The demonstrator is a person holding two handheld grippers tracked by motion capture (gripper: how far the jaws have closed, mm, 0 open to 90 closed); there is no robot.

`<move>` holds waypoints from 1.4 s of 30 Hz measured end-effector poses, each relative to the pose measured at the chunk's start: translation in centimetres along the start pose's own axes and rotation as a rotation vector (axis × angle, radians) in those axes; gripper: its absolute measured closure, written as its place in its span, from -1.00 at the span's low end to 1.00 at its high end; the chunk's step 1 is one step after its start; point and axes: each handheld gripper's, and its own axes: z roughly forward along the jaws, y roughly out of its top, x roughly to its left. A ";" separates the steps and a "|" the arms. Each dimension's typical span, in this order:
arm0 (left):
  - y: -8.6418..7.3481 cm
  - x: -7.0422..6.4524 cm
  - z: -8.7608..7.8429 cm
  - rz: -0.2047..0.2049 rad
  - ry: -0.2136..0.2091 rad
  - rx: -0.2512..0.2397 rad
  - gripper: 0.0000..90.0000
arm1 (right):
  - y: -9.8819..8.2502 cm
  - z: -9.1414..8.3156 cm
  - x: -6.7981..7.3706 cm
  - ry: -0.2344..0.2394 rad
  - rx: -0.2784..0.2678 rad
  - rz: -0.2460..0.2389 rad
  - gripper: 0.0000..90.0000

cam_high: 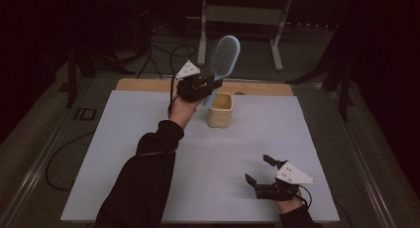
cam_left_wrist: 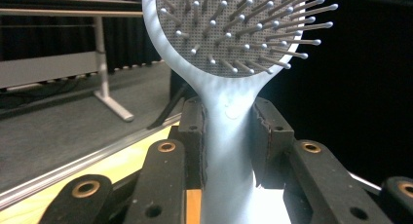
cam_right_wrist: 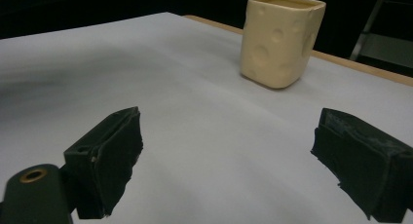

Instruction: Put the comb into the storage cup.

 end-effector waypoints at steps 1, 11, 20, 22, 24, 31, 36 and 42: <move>0.0 0.1 0.1 -0.003 -0.002 -0.006 0.56 | 0.0 0.0 0.0 -0.001 -0.002 -0.002 -0.77; -0.1 1.2 1.5 -0.026 0.016 -0.043 0.56 | 0.0 -0.1 -0.1 0.001 -0.005 0.003 -0.77; -0.7 1.4 3.1 -0.049 0.004 -0.080 0.56 | -0.1 -0.1 -0.2 0.006 -0.008 0.019 -0.77; -0.8 1.6 3.5 -0.050 0.002 -0.089 0.56 | -0.1 -0.1 -0.2 0.007 -0.008 0.023 -0.77; -0.9 1.6 3.8 -0.044 0.005 -0.094 0.55 | -0.1 -0.2 -0.1 0.008 -0.011 0.023 -0.77; -1.7 1.5 4.9 -0.027 0.010 -0.113 0.55 | -0.1 -0.3 -0.3 0.008 -0.018 0.031 -0.77; -2.7 1.7 5.1 -0.048 0.035 -0.115 0.55 | -0.1 -0.3 -0.3 0.010 -0.021 0.031 -0.77; -3.7 1.6 5.2 -0.051 0.046 -0.108 0.55 | -0.1 -0.3 -0.3 0.011 -0.021 0.030 -0.77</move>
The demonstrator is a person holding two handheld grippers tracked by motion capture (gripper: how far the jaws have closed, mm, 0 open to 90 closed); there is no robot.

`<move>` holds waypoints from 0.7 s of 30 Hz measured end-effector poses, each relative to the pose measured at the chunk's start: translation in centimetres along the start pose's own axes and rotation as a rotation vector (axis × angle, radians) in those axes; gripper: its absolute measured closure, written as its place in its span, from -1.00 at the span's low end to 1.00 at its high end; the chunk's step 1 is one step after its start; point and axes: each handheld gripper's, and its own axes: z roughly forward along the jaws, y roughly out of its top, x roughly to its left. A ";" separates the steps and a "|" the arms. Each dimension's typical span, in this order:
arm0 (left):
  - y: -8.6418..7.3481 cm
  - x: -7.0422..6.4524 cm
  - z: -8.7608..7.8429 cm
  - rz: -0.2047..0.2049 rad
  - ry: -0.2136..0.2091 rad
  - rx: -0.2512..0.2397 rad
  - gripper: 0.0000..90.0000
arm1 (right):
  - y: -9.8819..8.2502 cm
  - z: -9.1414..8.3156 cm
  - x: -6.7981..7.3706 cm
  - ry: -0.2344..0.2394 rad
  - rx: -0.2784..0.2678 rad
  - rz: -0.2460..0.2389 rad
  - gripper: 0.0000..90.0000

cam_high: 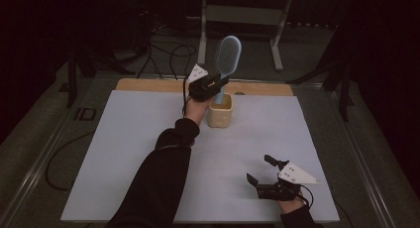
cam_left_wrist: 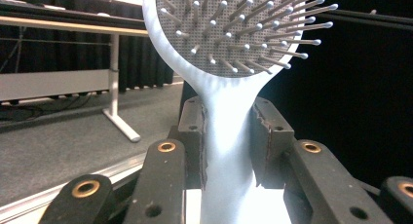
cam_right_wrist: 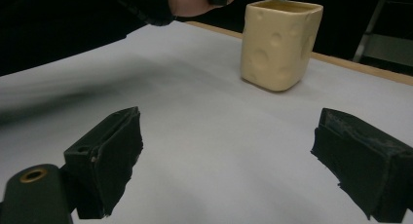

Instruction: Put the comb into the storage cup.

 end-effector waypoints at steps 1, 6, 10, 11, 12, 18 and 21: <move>-0.2 0.0 0.0 -0.006 -0.003 -0.004 0.55 | 0.0 0.0 0.0 0.000 0.000 0.000 -0.77; -1.0 -0.4 0.1 0.028 0.026 0.014 0.55 | 0.0 0.0 0.0 0.000 0.002 -0.004 -0.77; -1.5 -0.5 0.1 0.025 0.034 0.022 0.55 | 0.0 0.0 0.0 0.001 0.003 -0.003 -0.77; -1.6 -0.5 0.1 0.025 0.039 0.024 0.55 | 0.0 0.0 0.0 0.002 0.003 -0.001 -0.77; -1.7 -0.6 0.0 0.019 0.036 0.023 0.55 | 0.0 0.0 0.0 0.003 0.004 0.000 -0.77; -2.4 -0.8 -0.1 0.027 0.048 0.044 0.55 | -0.1 0.1 0.0 0.003 0.005 -0.006 -0.77; -2.7 -1.0 -0.1 0.055 0.049 0.061 0.55 | 0.0 0.0 0.0 0.004 0.003 -0.005 -0.77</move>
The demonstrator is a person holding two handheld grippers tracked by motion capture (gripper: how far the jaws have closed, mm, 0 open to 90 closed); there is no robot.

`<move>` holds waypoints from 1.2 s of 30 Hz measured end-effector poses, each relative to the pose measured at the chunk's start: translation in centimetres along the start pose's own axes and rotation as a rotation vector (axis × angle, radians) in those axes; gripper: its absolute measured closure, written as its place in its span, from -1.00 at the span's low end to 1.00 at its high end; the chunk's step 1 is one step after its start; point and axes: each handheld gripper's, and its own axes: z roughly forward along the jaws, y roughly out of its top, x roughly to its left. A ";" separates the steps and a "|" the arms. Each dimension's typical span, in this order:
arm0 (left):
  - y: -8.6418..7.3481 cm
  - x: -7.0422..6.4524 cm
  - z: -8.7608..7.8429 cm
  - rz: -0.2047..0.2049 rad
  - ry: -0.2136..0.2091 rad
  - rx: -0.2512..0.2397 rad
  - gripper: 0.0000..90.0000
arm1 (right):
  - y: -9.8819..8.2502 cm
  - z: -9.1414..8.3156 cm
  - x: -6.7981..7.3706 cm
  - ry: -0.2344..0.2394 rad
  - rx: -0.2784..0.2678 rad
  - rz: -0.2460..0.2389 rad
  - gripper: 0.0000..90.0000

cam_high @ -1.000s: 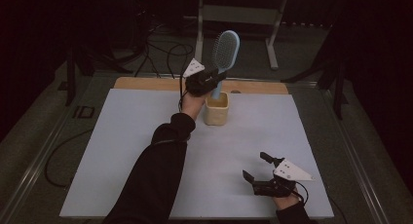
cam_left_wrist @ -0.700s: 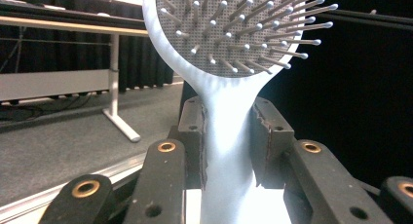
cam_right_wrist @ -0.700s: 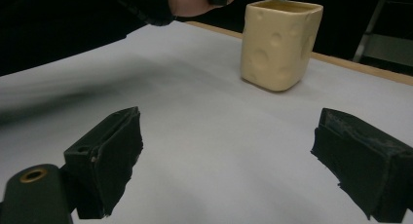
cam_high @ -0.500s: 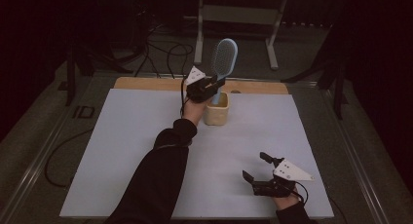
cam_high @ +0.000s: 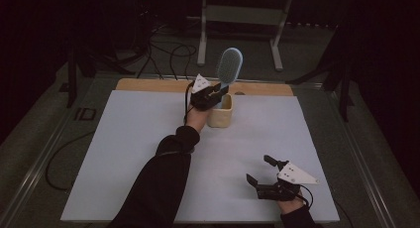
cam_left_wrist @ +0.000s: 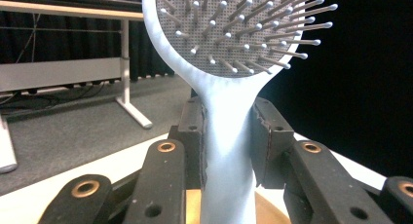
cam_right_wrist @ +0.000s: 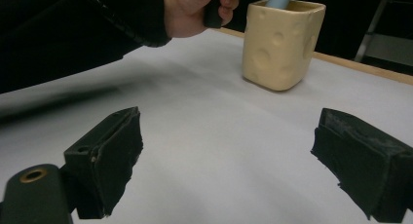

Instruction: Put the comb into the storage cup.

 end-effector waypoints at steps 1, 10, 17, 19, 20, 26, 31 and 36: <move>-0.1 -0.1 0.0 0.001 -0.002 0.004 0.55 | 0.0 0.0 0.0 0.000 0.000 -0.001 -0.77; -0.7 -0.2 -0.2 0.011 0.010 0.019 0.54 | 0.0 0.1 0.0 0.002 0.005 0.000 -0.77; -1.1 0.1 -0.5 -0.011 -0.064 0.052 -0.58 | -0.1 0.1 0.0 0.003 0.005 -0.001 -0.77; -1.1 0.1 -0.4 -0.006 -0.075 0.073 -0.88 | -0.1 0.1 0.0 0.003 0.006 0.000 -0.77; -1.1 0.1 -0.3 0.003 -0.100 0.119 -1.00 | -0.1 0.1 0.0 0.001 0.005 0.000 -0.77; -1.1 0.1 -0.5 0.023 -0.096 0.135 -1.00 | 0.0 0.1 0.1 0.001 0.005 -0.004 -0.77; -0.9 0.3 -0.8 0.008 -0.087 0.141 -1.00 | 0.0 0.1 0.1 0.001 0.005 -0.005 -0.77; -0.7 0.5 -1.0 0.006 -0.087 0.156 -1.00 | 0.0 0.1 0.1 0.001 0.006 -0.006 -0.77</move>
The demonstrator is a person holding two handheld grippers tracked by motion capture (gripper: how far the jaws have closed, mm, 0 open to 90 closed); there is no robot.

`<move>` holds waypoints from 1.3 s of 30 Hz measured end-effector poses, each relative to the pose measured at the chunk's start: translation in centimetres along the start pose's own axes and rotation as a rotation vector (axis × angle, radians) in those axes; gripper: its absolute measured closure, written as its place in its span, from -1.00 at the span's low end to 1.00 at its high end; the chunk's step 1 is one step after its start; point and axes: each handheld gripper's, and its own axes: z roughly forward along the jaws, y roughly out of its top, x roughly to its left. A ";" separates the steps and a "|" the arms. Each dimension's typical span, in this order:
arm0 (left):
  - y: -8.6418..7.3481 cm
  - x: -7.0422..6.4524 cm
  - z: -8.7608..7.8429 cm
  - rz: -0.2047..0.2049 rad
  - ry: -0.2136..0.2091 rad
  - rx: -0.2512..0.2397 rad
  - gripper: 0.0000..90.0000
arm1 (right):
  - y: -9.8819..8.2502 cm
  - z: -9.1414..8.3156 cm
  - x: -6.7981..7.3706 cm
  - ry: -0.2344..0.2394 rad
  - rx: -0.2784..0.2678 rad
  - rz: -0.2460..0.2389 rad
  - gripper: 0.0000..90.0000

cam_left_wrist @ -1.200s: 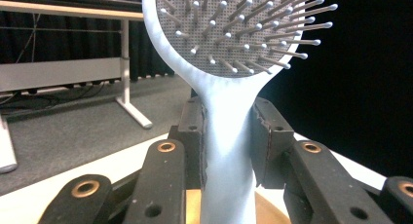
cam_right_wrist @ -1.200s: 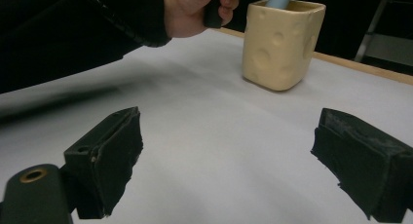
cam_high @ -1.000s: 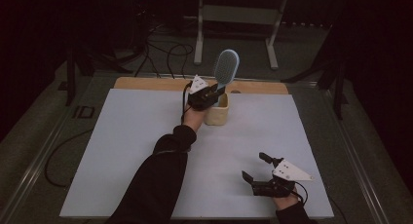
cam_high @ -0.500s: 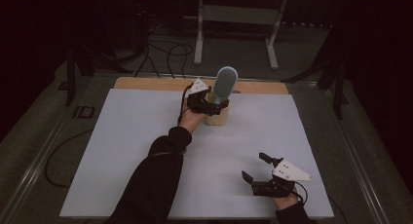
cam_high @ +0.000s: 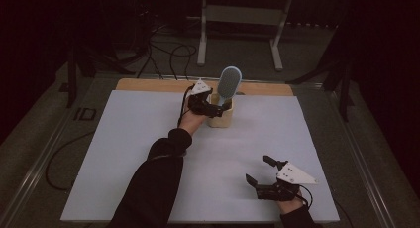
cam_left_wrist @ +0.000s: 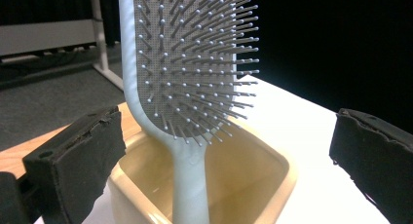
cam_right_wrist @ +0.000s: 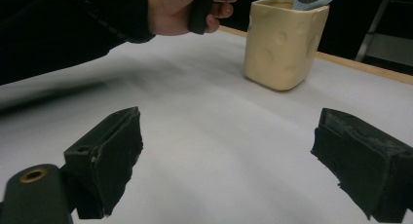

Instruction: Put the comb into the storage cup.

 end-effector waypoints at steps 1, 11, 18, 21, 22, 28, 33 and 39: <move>0.0 0.0 0.0 0.002 0.004 0.004 -1.00 | 0.0 0.0 0.0 0.000 0.000 0.001 -0.77; 0.2 0.1 -0.4 -0.010 -0.031 0.036 -1.00 | -0.1 -0.1 -0.2 -0.006 0.002 0.006 -0.77; 0.7 -0.1 -0.8 0.013 -0.054 0.063 -1.00 | -0.3 -0.3 -0.5 -0.010 0.000 0.012 -0.77; 1.1 0.0 -1.3 0.005 -0.083 0.067 -1.00 | -0.3 -0.3 -0.4 -0.010 0.003 0.012 -0.77; 1.2 0.0 -1.5 0.000 -0.097 0.073 -1.00 | -0.3 -0.3 -0.4 -0.010 0.003 0.014 -0.77; 1.6 0.0 -2.3 0.011 -0.130 0.106 -1.00 | -0.3 -0.3 -0.4 -0.016 0.008 0.007 -0.77; 1.5 -0.2 -3.5 0.019 -0.150 0.123 -1.00 | -0.3 -0.4 -0.2 -0.020 0.008 0.002 -0.77; 1.6 -0.3 -5.6 0.008 -0.158 0.122 -1.00 | -0.1 -0.3 0.1 -0.016 0.010 -0.012 -0.77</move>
